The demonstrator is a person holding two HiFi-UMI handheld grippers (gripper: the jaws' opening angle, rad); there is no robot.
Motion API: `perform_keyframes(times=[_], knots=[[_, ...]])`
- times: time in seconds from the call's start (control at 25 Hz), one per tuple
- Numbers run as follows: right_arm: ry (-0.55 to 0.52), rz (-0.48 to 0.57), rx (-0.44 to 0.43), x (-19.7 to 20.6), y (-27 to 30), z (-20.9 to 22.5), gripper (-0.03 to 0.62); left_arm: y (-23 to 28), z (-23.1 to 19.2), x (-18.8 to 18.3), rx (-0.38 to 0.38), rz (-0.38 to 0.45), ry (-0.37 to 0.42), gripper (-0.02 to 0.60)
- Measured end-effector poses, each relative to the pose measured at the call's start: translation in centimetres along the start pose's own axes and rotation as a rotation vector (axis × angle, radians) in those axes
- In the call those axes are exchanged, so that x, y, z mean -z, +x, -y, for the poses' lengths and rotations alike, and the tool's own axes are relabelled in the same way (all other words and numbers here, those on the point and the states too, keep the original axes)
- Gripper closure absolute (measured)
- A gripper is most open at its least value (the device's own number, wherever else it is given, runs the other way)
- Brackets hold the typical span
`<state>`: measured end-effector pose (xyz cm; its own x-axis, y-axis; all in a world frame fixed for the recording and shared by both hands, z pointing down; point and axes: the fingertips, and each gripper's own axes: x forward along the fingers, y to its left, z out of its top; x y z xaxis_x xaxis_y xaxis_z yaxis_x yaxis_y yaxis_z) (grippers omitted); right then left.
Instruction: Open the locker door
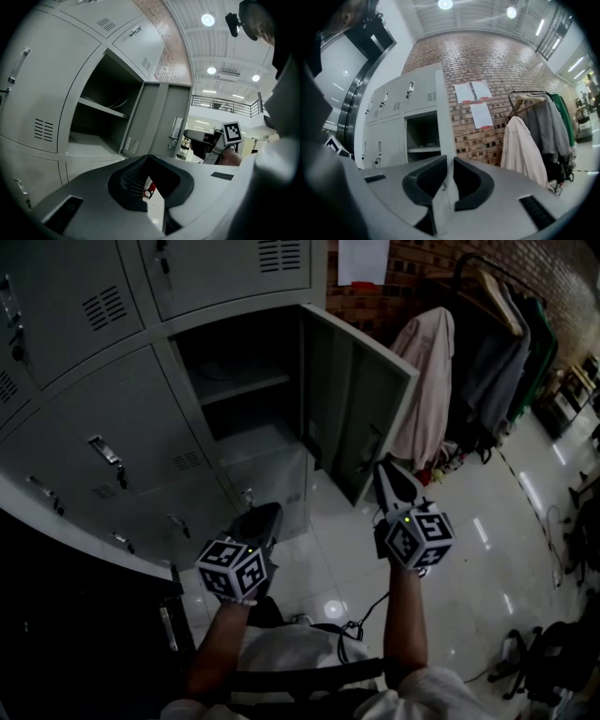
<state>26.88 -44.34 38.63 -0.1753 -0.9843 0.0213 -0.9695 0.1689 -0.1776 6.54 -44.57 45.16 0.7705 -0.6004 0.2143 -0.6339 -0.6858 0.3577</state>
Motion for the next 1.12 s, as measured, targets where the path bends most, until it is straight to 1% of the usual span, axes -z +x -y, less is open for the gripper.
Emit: perform_keyframes(times=[0.04, 0.12, 0.28, 0.4, 0.68, 0.88, 1.12], knots=[[0.008, 0.003, 0.015, -0.1, 0.1, 0.8, 0.564, 0.0, 0.1, 0.0, 0.000, 0.000, 0.001, 0.584], [0.017, 0.008, 0.045, -0.4, 0.3, 2.6, 0.581, 0.0, 0.1, -0.1, -0.002, -0.001, 0.005, 0.584], [0.044, 0.011, 0.071, -0.9, 1.1, 5.2, 0.588, -0.3, -0.3, -0.1, -0.016, 0.001, 0.008, 0.584], [0.047, 0.014, 0.080, -1.0, 1.3, 6.2, 0.588, -0.6, -0.5, -0.3, -0.031, 0.008, 0.003, 0.584], [0.035, 0.018, 0.073, -0.8, 0.9, 5.0, 0.588, -1.5, -0.5, -0.1, -0.055, 0.020, -0.008, 0.584], [0.019, 0.023, 0.078, -0.9, 0.4, 4.7, 0.588, -3.0, -0.2, 0.2, -0.092, 0.040, -0.012, 0.584], [-0.039, 0.042, 0.089, -1.9, -2.7, 3.1, 0.588, -5.4, -0.3, 1.1, -0.127, 0.052, -0.027, 0.584]])
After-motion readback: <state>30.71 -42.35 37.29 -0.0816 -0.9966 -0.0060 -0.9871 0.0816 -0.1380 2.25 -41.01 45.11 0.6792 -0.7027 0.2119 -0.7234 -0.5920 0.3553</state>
